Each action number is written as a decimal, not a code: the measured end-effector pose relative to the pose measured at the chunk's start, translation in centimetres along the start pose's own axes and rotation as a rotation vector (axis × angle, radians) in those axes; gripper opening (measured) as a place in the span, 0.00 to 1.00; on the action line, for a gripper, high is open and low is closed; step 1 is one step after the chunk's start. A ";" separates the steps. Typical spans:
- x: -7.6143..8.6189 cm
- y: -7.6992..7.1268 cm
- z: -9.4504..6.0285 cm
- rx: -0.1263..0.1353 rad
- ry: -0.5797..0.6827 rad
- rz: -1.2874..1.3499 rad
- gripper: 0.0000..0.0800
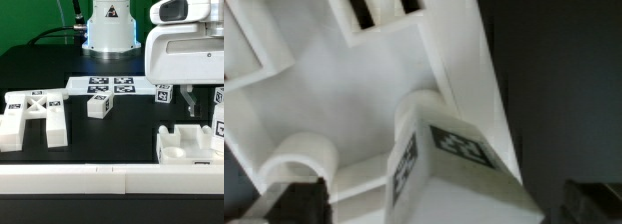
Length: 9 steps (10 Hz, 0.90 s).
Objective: Assemble chair
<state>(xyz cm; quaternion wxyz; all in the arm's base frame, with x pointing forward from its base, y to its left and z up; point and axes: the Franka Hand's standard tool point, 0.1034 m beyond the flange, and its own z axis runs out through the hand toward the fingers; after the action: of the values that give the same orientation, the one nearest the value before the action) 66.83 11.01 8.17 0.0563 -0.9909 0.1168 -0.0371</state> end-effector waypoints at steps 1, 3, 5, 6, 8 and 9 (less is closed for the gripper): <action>0.0 0.0 0.0 -0.007 0.002 -0.090 0.81; 0.0 0.0 0.0 -0.049 0.007 -0.346 0.81; 0.1 0.2 0.0 -0.065 0.007 -0.531 0.81; 0.2 0.4 0.0 -0.081 0.002 -0.688 0.81; 0.0 0.0 0.0 -0.087 -0.002 -0.772 0.81; 0.0 0.0 0.0 -0.086 -0.002 -0.772 0.81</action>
Offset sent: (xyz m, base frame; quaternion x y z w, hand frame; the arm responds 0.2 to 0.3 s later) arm 0.0032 -0.0011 0.0032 -0.0307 0.0162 -0.2640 0.9639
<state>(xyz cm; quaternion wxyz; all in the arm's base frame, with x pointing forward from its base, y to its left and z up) 66.85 11.02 8.15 -0.0035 -0.9635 -0.2631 -0.0497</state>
